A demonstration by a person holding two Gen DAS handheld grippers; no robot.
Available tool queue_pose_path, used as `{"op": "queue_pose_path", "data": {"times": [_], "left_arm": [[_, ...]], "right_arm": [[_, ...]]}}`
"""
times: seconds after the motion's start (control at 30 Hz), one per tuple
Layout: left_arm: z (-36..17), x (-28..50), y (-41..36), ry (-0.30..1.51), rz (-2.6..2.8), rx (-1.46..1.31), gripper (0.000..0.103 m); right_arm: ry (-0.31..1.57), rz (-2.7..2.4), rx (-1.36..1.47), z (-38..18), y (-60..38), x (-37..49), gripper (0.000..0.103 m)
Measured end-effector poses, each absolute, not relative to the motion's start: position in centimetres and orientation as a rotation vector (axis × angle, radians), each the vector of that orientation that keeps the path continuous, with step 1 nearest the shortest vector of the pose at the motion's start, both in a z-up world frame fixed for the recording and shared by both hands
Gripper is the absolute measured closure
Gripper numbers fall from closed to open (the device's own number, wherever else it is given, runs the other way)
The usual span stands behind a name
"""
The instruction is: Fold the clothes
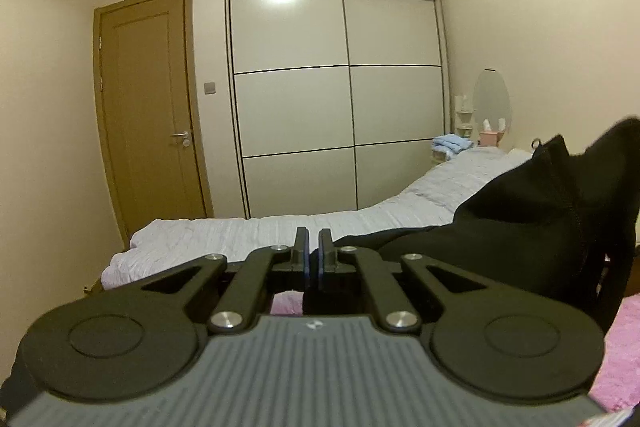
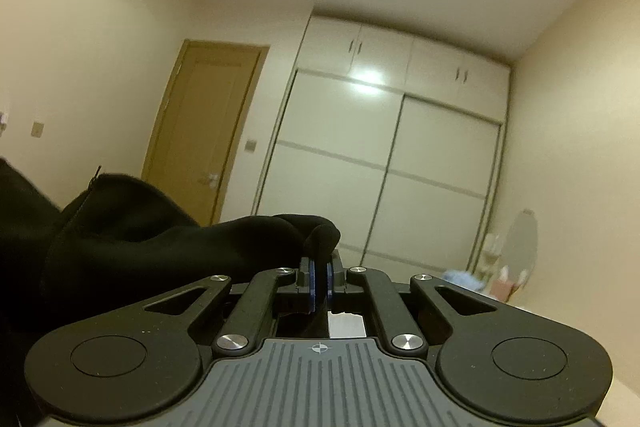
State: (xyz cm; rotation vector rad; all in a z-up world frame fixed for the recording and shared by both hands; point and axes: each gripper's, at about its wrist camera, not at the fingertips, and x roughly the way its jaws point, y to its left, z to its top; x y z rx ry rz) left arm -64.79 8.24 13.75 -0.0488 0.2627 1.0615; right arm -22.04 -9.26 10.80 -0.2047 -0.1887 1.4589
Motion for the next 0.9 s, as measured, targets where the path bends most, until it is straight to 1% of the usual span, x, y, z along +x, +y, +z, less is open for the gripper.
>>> {"op": "queue_pose_path", "data": {"times": [0.2,0.33,0.47,0.6,0.7,0.8,0.9], "left_arm": [[14.0,-63.9,1.9,0.185,1.071,-0.094,0.1],[15.5,-63.3,-0.1,0.149,1.071,-0.08,0.1],[17.1,-61.7,0.7,0.137,1.054,-0.043,0.1],[17.5,-58.9,4.2,0.152,1.03,-0.032,0.1],[16.6,-56.1,9.1,0.19,1.011,-0.042,0.1],[14.5,-53.1,16.3,0.236,0.984,-0.086,0.1],[11.5,-48.2,25.5,0.321,0.957,-0.121,0.098]], "right_arm": [[-0.255,1.452,-0.181,14.2,-16.8,-19.7,0.099],[-0.257,1.443,-0.183,14.7,-17.1,-18.2,0.099],[-0.259,1.434,-0.184,15.2,-17.5,-16.8,0.099],[-0.257,1.424,-0.187,15.6,-17.6,-15.2,0.099],[-0.149,1.405,-0.247,13.6,-10.7,-12.6,0.099],[-0.042,1.383,-0.305,11.6,-3.9,-10.0,0.099],[0.064,1.358,-0.363,9.7,3.0,-7.5,0.099]]}}
